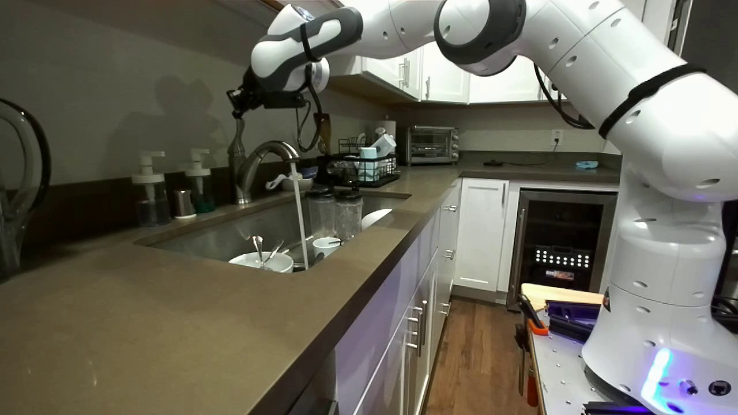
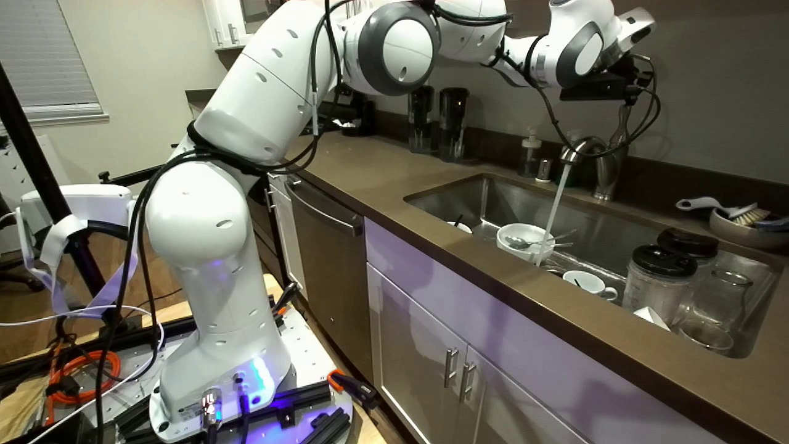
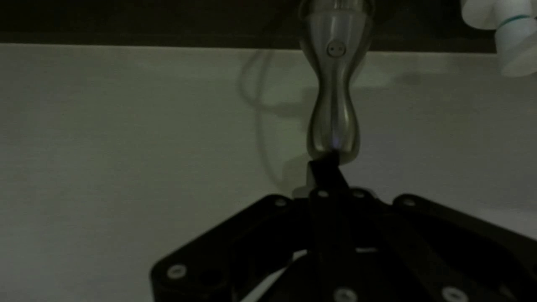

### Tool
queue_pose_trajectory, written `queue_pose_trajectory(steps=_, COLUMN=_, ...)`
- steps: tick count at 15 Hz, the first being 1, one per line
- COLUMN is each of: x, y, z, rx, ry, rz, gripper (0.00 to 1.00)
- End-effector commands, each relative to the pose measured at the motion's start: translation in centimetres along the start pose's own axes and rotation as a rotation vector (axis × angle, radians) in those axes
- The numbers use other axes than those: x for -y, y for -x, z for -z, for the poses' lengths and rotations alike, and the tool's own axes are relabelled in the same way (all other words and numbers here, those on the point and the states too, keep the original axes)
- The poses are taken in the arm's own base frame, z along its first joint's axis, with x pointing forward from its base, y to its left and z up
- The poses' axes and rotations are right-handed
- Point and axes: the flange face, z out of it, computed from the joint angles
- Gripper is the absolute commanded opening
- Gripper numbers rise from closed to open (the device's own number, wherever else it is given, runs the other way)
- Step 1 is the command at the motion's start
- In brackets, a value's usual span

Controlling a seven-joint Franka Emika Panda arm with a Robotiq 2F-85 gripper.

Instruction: Close the faucet

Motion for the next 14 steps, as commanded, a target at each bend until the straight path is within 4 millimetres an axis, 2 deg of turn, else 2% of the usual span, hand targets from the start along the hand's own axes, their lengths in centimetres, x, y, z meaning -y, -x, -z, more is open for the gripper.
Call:
queue_pose_trajectory(steps=1, x=0.0, y=2.2, z=-0.6, rx=0.056, ry=-0.019, rz=0.012, gripper=0.04)
queue_pose_trajectory(steps=10, x=-0.2, y=5.0, z=-0.6, rx=-0.005, ry=-0.022, rz=-0.015, gripper=0.03)
queue_pose_trajectory(steps=14, x=-0.3, y=5.7, z=0.3, rx=-0.013, ry=-0.021, rz=-0.018, gripper=0.03)
